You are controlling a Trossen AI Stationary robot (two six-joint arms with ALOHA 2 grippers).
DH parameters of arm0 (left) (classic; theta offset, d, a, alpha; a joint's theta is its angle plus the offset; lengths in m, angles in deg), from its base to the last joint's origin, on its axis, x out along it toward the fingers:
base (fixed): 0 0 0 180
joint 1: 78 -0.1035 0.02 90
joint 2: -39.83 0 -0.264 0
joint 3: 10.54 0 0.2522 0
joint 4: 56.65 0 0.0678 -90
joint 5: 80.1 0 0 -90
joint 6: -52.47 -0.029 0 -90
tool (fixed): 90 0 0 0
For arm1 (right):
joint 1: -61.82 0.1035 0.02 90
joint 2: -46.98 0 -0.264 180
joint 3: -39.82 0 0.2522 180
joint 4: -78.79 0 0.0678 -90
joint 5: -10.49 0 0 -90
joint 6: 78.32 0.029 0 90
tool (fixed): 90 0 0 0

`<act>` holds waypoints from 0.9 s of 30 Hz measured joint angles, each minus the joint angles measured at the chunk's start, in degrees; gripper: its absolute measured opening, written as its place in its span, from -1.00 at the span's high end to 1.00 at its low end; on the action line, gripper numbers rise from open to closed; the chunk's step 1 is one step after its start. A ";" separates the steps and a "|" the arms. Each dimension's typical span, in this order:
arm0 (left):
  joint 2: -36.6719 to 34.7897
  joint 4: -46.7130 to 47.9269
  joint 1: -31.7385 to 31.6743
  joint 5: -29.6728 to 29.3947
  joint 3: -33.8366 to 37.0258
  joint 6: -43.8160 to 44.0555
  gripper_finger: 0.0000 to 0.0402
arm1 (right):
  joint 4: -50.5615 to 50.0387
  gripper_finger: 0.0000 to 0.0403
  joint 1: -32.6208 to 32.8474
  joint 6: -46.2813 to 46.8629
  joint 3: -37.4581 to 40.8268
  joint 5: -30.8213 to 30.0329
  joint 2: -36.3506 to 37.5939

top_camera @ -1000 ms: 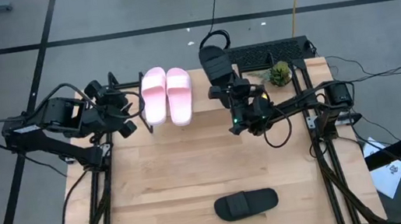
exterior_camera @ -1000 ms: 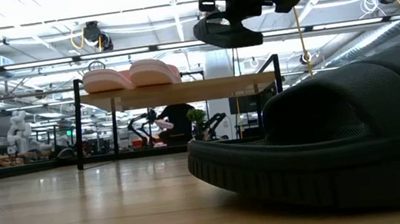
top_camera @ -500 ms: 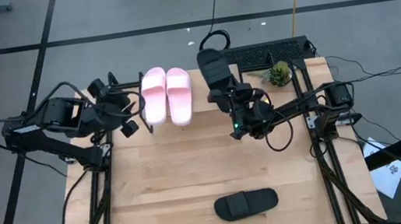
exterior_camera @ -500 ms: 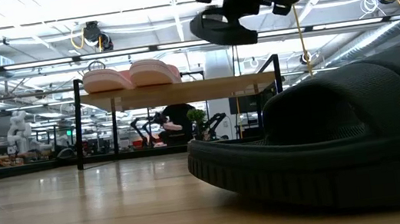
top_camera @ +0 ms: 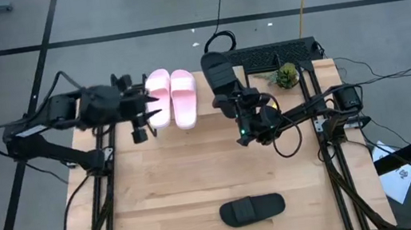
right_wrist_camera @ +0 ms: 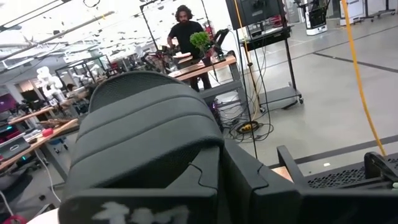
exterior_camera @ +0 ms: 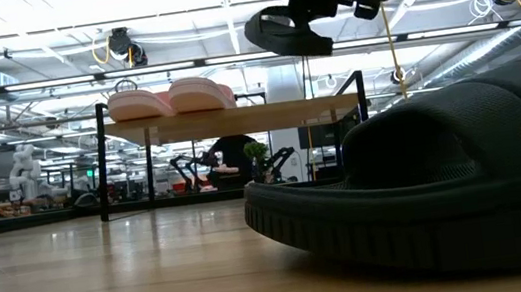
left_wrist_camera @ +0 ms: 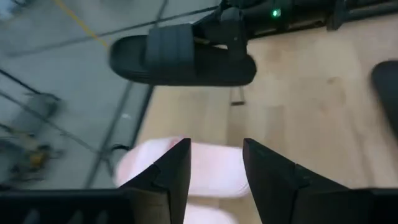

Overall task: Pick and place slides into the shelf
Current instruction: Put the top black slipper on the shelf

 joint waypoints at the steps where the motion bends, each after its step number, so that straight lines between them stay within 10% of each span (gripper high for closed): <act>1: 0.66 -0.51 -1.74 3.05 0.00 0.82 0.26 | -0.01 1.00 0.02 0.01 0.00 0.01 0.00; 15: 18.94 -1.42 -9.54 14.51 0.09 5.18 0.26 | -0.02 1.00 0.93 -2.57 -0.02 0.01 0.00; 27: 13.96 -10.15 -19.19 17.74 0.07 6.96 0.26 | 0.00 1.00 1.38 -2.44 -0.04 -0.01 0.00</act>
